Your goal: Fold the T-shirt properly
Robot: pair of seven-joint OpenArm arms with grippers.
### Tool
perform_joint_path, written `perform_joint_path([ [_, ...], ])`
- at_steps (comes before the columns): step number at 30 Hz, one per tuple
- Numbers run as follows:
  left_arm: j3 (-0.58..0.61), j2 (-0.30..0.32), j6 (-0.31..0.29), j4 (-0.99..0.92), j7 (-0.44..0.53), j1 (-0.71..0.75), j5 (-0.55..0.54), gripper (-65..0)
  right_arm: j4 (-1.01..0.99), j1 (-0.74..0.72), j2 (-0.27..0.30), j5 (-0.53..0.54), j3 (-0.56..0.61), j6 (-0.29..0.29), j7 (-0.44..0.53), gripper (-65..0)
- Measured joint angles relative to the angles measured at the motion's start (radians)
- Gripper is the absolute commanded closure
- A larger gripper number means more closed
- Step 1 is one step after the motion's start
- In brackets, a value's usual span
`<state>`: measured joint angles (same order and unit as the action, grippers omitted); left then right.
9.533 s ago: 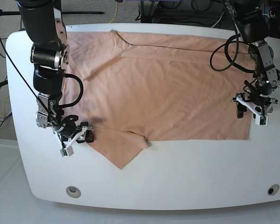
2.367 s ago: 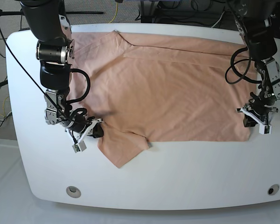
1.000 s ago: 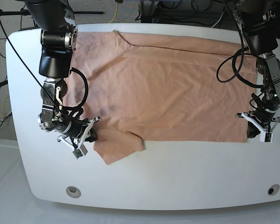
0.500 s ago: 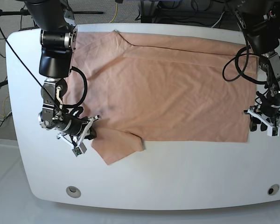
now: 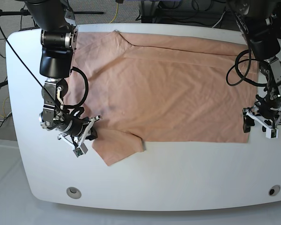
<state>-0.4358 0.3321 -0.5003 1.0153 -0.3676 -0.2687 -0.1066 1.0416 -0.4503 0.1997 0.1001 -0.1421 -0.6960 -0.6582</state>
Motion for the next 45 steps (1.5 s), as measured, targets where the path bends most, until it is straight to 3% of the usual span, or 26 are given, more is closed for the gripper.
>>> perform_joint_path([
  [11,0.000,0.016,0.012,-0.142,0.021,-0.063,0.003,-50.7,0.001,0.004,0.000,-0.003,0.004,0.000,0.000,-0.3],
  [32,0.021,0.005,0.005,-0.195,0.021,-0.072,0.003,-46.8,0.006,0.000,0.000,-0.008,0.004,0.000,-0.001,-0.1],
  [45,0.066,-0.013,-0.009,-0.290,0.071,-0.116,-0.007,-48.7,0.006,0.002,0.004,-0.011,0.005,0.000,-0.001,0.0],
])
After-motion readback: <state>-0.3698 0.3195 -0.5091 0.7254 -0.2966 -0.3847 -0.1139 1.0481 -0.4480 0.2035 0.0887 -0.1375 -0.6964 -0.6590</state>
